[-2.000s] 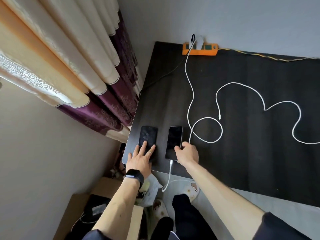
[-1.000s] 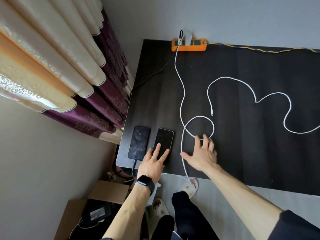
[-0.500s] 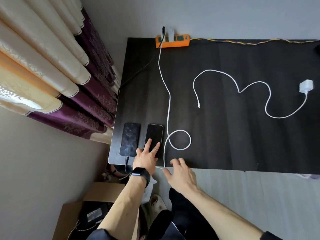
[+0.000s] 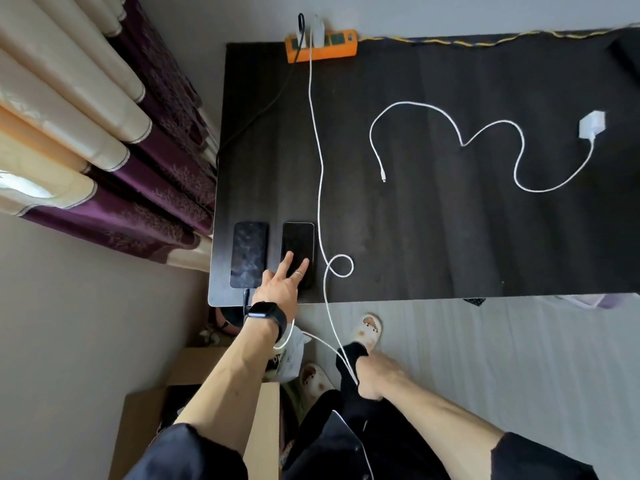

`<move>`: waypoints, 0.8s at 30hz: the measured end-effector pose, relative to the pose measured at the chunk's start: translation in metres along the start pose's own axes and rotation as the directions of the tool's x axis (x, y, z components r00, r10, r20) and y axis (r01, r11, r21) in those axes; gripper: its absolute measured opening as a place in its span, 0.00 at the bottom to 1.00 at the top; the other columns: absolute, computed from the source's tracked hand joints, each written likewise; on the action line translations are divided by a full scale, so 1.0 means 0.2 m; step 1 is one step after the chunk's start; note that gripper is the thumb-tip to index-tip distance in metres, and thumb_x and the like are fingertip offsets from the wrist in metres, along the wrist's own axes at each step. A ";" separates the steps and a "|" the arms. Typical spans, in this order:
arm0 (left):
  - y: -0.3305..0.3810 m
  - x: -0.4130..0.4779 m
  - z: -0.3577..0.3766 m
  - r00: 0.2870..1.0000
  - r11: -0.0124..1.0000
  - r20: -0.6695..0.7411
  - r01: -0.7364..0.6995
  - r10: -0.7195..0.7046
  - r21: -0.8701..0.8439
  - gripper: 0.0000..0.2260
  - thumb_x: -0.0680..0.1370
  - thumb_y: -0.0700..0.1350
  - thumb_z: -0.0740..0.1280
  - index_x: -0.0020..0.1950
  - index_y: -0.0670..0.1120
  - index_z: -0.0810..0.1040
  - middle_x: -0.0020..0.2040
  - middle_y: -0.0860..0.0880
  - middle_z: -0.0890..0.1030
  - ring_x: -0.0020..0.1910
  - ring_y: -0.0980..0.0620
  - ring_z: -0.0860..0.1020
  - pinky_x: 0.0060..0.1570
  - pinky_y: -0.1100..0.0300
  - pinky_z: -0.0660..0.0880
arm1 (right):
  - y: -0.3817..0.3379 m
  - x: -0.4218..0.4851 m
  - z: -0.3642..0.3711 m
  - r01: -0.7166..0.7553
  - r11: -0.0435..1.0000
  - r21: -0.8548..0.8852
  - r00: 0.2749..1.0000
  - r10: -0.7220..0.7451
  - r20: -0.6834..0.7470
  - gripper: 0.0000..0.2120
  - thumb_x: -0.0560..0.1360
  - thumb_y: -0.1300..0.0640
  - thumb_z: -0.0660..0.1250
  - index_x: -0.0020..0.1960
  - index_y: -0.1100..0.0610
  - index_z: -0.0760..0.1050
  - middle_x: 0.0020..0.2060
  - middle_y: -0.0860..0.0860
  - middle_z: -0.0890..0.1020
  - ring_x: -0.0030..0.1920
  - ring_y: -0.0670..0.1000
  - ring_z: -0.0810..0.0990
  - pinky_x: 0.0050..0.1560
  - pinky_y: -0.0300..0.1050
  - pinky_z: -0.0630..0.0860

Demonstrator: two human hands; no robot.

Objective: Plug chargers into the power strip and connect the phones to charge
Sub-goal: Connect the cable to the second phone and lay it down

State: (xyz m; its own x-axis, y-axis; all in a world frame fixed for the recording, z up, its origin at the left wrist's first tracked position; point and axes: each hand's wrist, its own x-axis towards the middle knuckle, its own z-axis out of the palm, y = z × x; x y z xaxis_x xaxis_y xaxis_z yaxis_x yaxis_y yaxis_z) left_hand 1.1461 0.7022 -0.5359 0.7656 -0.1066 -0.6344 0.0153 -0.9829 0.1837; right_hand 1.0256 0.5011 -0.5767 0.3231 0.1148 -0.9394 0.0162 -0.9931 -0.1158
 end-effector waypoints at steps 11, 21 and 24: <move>0.03 -0.06 0.04 0.998 1.000 -0.062 0.005 -0.006 -0.006 0.39 0.79 0.33 0.60 0.80 0.61 0.46 0.81 0.56 0.42 0.69 0.43 0.62 0.64 0.52 0.74 | -0.09 0.04 -0.44 0.257 0.927 0.274 0.615 0.062 -0.786 0.10 0.79 0.44 0.61 0.55 0.48 0.69 0.51 0.51 0.78 0.46 0.60 0.82 0.39 0.49 0.73; -0.01 -0.06 0.09 0.996 0.999 -0.083 -0.023 0.021 -0.023 0.37 0.79 0.38 0.60 0.80 0.60 0.46 0.81 0.55 0.40 0.68 0.44 0.62 0.66 0.50 0.72 | -0.18 0.12 -0.52 0.127 0.989 -0.071 0.733 -0.142 -0.665 0.31 0.81 0.42 0.59 0.81 0.44 0.52 0.82 0.52 0.52 0.77 0.58 0.57 0.67 0.62 0.69; 0.00 -0.03 0.10 0.995 0.998 -0.101 -0.032 0.026 -0.057 0.36 0.79 0.35 0.59 0.81 0.58 0.47 0.82 0.53 0.40 0.66 0.44 0.63 0.65 0.54 0.71 | -0.14 0.10 -0.46 0.060 0.998 -0.012 0.747 -0.053 -0.663 0.31 0.81 0.43 0.58 0.81 0.45 0.52 0.82 0.52 0.49 0.79 0.57 0.53 0.69 0.64 0.67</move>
State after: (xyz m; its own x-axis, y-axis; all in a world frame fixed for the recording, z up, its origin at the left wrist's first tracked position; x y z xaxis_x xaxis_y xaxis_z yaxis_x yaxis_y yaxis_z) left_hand 1.1295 0.7009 -0.5468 0.8265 -0.1162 -0.5508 0.0276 -0.9689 0.2459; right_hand 1.1185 0.5293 -0.5631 0.8677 0.1237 -0.4815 0.0473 -0.9847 -0.1677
